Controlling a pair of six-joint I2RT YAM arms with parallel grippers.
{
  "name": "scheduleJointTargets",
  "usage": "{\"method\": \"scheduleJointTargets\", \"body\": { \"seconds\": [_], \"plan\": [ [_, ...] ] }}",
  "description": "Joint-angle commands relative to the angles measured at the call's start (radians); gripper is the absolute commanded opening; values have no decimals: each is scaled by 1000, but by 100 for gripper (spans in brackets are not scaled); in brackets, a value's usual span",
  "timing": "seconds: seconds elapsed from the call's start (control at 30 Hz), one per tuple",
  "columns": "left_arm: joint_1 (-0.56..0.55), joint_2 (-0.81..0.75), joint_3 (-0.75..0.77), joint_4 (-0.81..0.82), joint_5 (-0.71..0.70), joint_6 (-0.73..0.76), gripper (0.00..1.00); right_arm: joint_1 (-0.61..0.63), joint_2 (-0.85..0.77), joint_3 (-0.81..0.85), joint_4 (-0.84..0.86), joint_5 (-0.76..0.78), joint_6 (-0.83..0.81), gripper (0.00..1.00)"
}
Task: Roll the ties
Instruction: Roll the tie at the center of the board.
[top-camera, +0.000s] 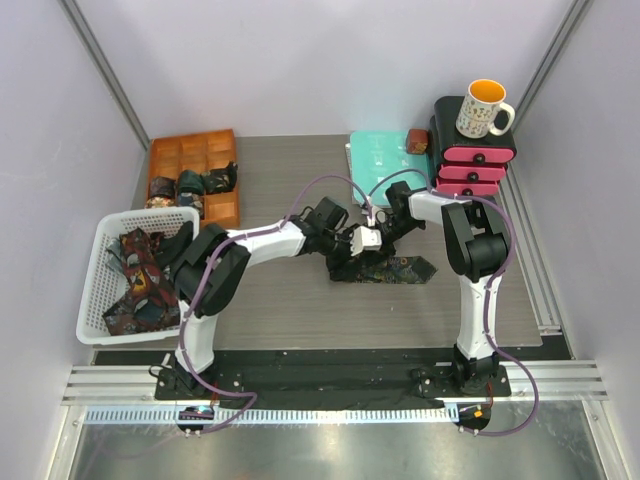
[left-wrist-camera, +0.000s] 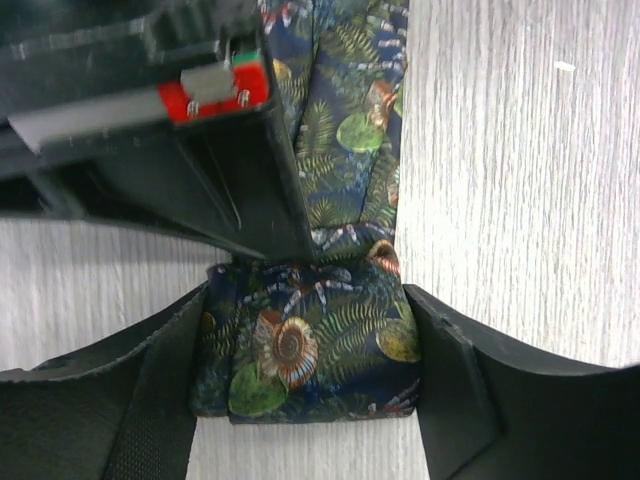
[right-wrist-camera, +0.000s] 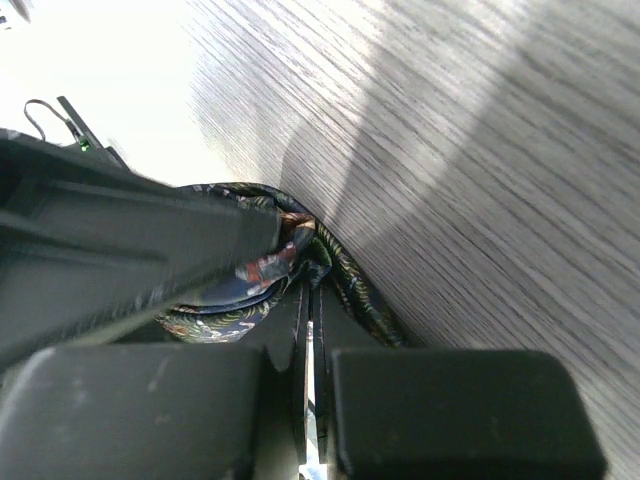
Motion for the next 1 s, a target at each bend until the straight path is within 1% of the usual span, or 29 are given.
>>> {"method": "scheduleJointTargets", "body": {
  "seconds": [0.0,0.13,0.23,0.4,0.43,0.47,0.57,0.7,0.97],
  "plan": [
    [19,-63,-58,0,-16,-48,74,7,51,-30,103,214,-56,1],
    [28,-111,-99,19,-23,-42,75,6,54,-30,103,214,-55,1],
    [30,-118,-87,31,-16,-46,72,7,63,-25,103,212,-53,1],
    [28,-120,-61,36,-5,-69,65,6,71,-21,103,204,-40,1],
    [28,-125,-58,36,-2,-68,63,7,74,-16,103,203,-38,1],
    [30,-126,-57,36,3,-69,59,7,74,-14,103,204,-38,1],
    [25,-115,-41,29,20,-75,54,7,76,-7,103,203,-18,1],
    [-4,-76,2,32,18,-104,56,13,83,-1,112,191,6,1],
    [-34,53,100,82,-39,-230,54,24,66,-36,170,149,100,1]
  ]
}}
